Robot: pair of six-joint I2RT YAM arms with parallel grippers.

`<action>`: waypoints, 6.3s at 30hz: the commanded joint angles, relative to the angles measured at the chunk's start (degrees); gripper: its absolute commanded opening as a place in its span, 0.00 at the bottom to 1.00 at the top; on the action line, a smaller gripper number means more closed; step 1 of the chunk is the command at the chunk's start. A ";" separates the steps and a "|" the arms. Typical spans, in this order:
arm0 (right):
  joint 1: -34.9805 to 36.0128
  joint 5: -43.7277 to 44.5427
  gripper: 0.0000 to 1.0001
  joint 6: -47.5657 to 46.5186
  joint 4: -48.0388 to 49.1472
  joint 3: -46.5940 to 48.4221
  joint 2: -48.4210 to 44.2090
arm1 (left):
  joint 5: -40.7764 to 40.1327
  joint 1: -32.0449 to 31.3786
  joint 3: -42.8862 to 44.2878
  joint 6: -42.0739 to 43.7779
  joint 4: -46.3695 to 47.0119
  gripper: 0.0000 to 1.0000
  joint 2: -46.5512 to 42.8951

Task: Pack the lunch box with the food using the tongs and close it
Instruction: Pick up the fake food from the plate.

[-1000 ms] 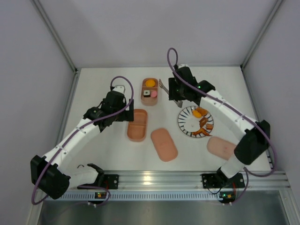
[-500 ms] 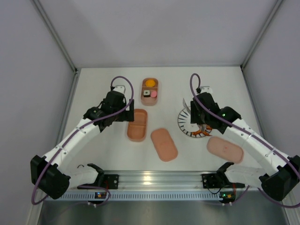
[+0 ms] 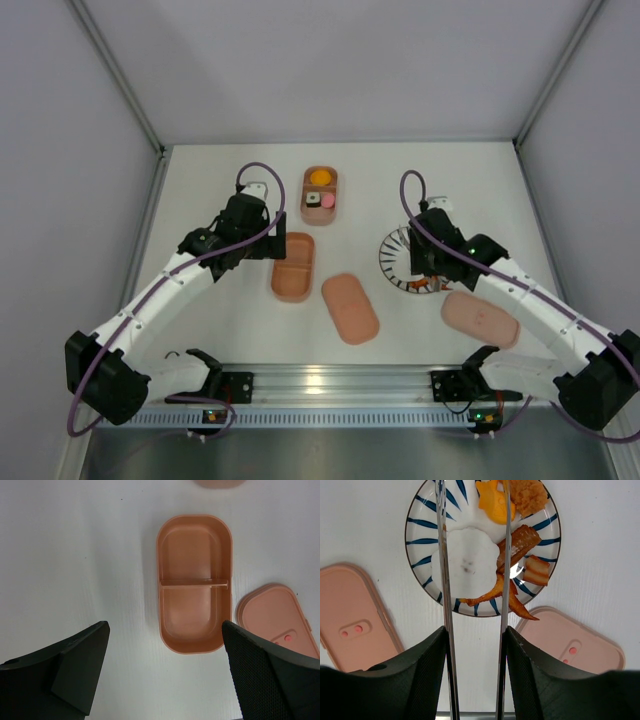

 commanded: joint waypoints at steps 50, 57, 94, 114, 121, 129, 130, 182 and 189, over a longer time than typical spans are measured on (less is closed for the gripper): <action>-0.24 1.63 0.39 -2.18 -0.68 -1.47 4.85 | -0.36 0.33 -0.07 -0.03 1.87 0.99 -0.62; -0.33 2.50 0.39 -2.53 -1.91 -0.59 5.03 | -0.36 0.25 0.11 -0.03 1.78 0.99 -0.62; -0.33 3.12 0.40 -5.70 -3.67 3.19 8.45 | -0.10 0.34 0.02 -0.12 1.87 0.99 -0.44; 0.38 -0.74 0.23 -6.40 -4.38 7.40 7.93 | -0.19 0.34 0.02 -0.21 1.87 0.99 -0.35; 1.34 -2.85 0.23 -6.22 -3.67 8.63 8.19 | -0.28 0.33 0.11 -0.21 1.87 0.99 -0.62; 1.52 -3.12 0.23 -6.14 -3.32 9.87 8.72 | -0.10 0.33 0.02 -0.21 1.87 0.99 -0.62; 1.52 -3.47 0.24 -6.22 -3.15 9.78 8.89 | -0.19 0.34 0.11 -0.12 1.87 0.99 -0.62; -1.03 -5.05 0.42 -6.31 0.90 3.36 8.28 | -0.28 0.25 0.02 -0.12 1.78 0.99 -0.62; -1.38 -5.67 0.29 -6.40 0.28 4.06 7.32 | -0.36 0.25 -0.07 -0.21 1.78 0.99 -0.62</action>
